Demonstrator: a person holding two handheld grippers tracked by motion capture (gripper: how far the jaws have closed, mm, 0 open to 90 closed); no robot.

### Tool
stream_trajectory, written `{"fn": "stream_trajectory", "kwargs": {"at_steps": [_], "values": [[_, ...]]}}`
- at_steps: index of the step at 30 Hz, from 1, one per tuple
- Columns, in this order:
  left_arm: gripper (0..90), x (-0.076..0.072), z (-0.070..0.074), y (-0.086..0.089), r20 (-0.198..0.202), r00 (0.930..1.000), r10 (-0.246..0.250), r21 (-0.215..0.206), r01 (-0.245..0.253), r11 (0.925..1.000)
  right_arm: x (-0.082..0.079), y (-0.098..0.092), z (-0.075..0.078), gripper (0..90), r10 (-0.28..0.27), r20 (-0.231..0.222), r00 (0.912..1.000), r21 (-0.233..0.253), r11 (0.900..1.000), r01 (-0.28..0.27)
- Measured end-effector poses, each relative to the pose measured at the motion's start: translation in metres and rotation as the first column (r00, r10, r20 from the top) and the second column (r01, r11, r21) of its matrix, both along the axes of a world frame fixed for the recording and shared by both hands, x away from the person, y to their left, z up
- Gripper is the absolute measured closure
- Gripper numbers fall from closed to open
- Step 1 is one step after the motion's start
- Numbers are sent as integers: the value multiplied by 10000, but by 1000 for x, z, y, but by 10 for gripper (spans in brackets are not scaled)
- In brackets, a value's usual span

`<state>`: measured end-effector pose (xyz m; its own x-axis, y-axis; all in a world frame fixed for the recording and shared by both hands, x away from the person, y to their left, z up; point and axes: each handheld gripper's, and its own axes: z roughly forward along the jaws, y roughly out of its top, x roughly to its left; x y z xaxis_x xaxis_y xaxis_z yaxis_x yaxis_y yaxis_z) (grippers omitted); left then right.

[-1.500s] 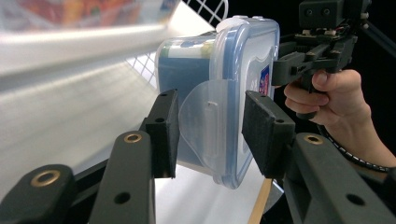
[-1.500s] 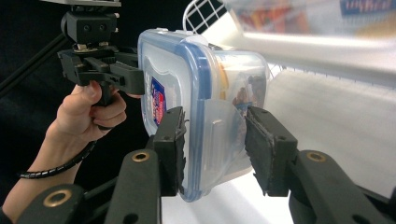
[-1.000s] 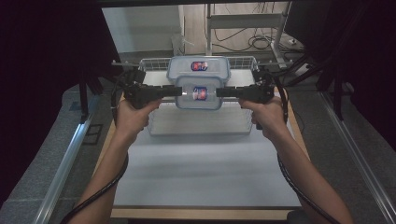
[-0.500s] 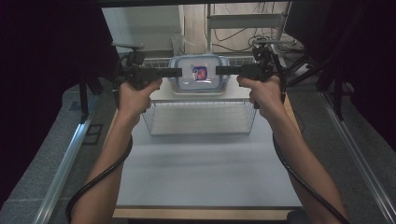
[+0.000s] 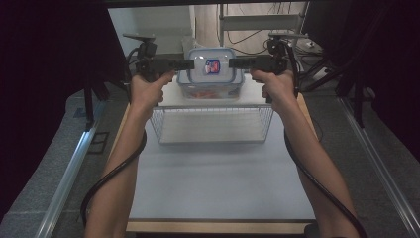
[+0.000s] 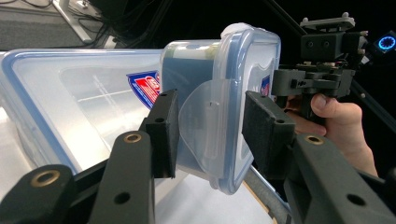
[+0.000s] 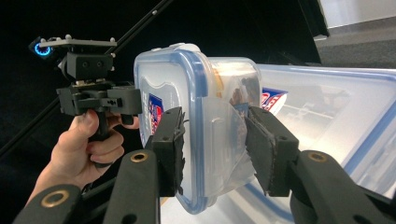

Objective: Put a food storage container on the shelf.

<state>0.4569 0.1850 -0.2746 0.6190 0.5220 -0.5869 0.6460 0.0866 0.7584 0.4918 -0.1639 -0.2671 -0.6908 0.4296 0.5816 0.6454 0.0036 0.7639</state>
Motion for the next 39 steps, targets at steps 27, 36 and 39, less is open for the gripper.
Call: {"fn": "stream_trajectory", "kwargs": {"at_steps": [27,36,39], "values": [[573,17,-18,1,-136,9971,748,-472,-753,9960,23,8,-7,538,-866,-277,9959,-257,9960,859],[558,12,-20,3,-138,9972,735,-588,-742,9955,24,14,-3,552,-1312,106,9913,-621,9894,1316],[554,11,-20,3,-132,9967,806,-582,-812,9950,25,17,-2,552,-1409,147,9899,-658,9877,1416]]}}
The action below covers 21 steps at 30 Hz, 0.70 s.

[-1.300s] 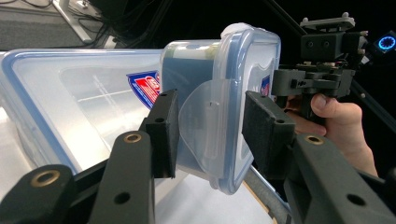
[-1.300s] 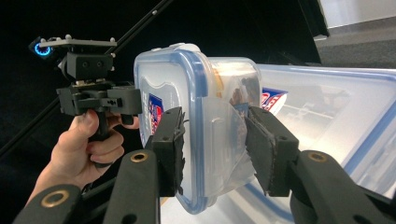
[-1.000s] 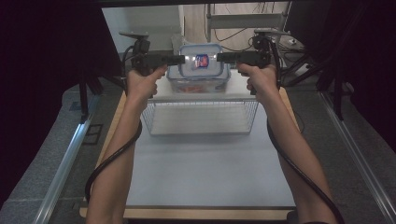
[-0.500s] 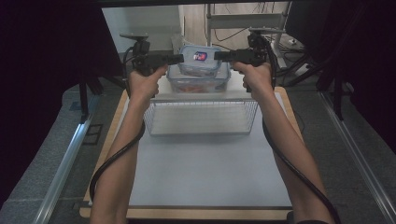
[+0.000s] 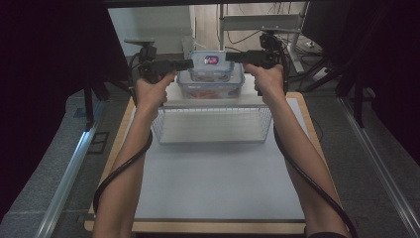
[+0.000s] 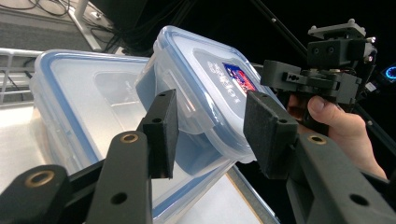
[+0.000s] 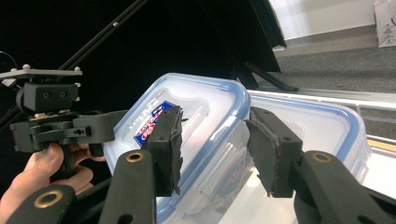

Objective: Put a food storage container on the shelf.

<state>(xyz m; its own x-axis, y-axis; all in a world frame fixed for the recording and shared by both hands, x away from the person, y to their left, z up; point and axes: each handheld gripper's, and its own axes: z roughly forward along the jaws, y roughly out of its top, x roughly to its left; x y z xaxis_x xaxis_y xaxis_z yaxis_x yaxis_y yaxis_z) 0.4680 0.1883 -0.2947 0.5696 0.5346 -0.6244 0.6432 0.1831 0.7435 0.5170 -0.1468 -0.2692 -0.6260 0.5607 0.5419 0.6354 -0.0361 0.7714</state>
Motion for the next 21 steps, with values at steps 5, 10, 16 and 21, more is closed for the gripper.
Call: {"fn": "stream_trajectory", "kwargs": {"at_steps": [5,10,16,21], "values": [[551,-1,-2,-1,15,9999,142,-144,-141,9998,3,2,-1,552,-73,54,10000,42,10000,72],[534,-3,-1,-3,157,9995,278,14,-279,9996,2,2,0,556,-74,210,9998,-83,9999,76],[510,-6,0,-6,538,9974,469,233,-482,9986,-2,-2,5,564,-87,719,9974,-410,9991,117],[460,-12,3,-8,992,9935,553,606,-615,9963,-7,-6,7,525,80,962,9953,-546,9985,-28]]}}
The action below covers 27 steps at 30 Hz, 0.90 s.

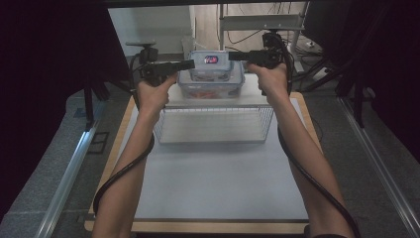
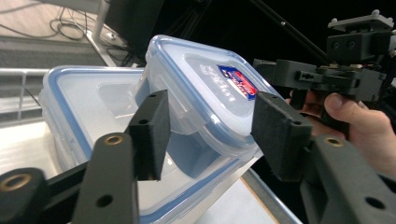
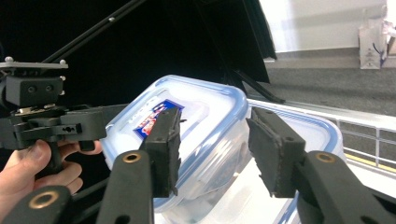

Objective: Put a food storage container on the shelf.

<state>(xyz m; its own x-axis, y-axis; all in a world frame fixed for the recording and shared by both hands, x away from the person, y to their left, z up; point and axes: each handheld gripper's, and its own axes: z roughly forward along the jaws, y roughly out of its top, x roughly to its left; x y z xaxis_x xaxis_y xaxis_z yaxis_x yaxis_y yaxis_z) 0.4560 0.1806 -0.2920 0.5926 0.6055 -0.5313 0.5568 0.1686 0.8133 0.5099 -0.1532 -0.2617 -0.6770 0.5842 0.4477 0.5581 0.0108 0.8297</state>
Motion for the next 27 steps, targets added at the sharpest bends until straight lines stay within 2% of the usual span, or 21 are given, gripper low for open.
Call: {"fn": "stream_trajectory", "kwargs": {"at_steps": [3,8,13,18,22,27], "values": [[414,-4,2,-1,375,9992,104,245,-113,9996,-3,-2,0,493,141,154,9998,63,9999,-142],[330,-11,3,-2,721,9973,167,785,-224,9967,-10,-2,-2,414,475,402,9981,-67,9989,-473],[231,-17,-3,-2,997,9950,33,944,-128,9955,-15,-1,-9,267,775,594,9952,-13,9970,-775],[155,-22,-8,-4,1206,9927,-62,1238,-89,9923,-21,-2,-14,159,792,938,9924,-324,9965,-764],[111,-28,-10,-6,1408,9897,-252,1497,38,9887,-28,-4,-20,117,897,1126,9896,-505,9951,-845],[82,-41,-11,-10,1618,9851,-579,1818,279,9829,-37,-10,-26,94,1010,1367,9855,-424,9945,-960]]}}
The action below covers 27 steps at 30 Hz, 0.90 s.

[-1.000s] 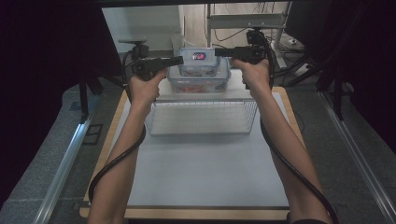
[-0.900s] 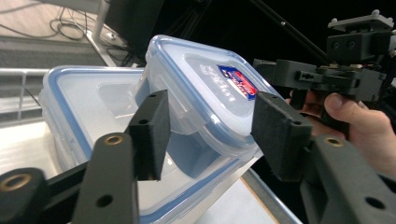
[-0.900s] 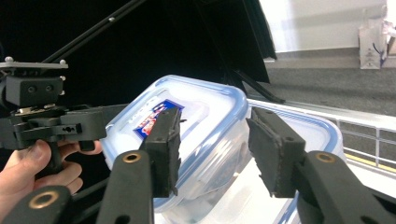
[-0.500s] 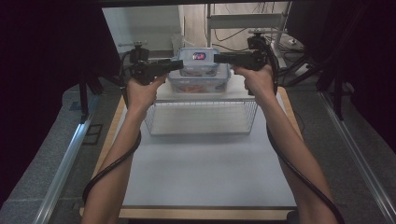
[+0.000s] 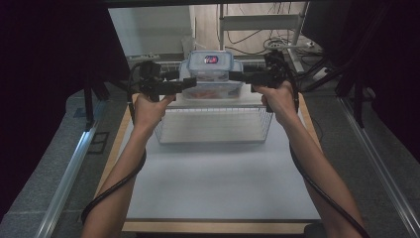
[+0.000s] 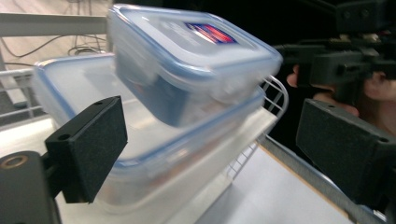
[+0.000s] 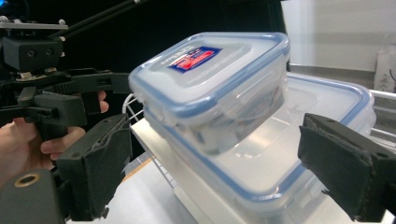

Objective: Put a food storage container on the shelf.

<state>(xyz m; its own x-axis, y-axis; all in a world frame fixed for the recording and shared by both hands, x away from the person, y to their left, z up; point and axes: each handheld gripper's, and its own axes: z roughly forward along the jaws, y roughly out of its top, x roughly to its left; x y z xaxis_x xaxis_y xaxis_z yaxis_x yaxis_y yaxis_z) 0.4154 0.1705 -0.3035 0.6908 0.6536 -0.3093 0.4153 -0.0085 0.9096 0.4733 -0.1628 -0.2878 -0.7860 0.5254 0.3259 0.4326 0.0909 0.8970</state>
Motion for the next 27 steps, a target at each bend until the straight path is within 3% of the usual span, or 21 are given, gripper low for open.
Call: {"fn": "stream_trajectory", "kwargs": {"at_steps": [5,9,15,18,24,27], "values": [[72,-14,-2,-4,237,9996,-120,478,109,9988,-11,-9,-5,90,143,129,9998,158,9998,-145],[65,-28,-7,-6,540,9984,-159,852,113,9963,-22,-15,-9,87,249,315,9992,48,9997,-251],[62,-43,-15,-8,790,9965,-274,1062,189,9942,-37,-20,-15,87,341,532,9980,-313,9990,-325],[62,-52,-18,-10,963,9949,-316,1341,185,9908,-44,-20,-19,87,413,642,9971,-518,9979,-380],[54,-68,-29,-14,1249,9914,-397,2132,123,9769,-62,-16,-27,82,617,971,9934,-1011,9935,-518],[52,-75,-37,-15,1223,9915,-437,2222,155,9749,-70,-13,-29,79,708,1101,9914,-1263,9904,-567]]}}
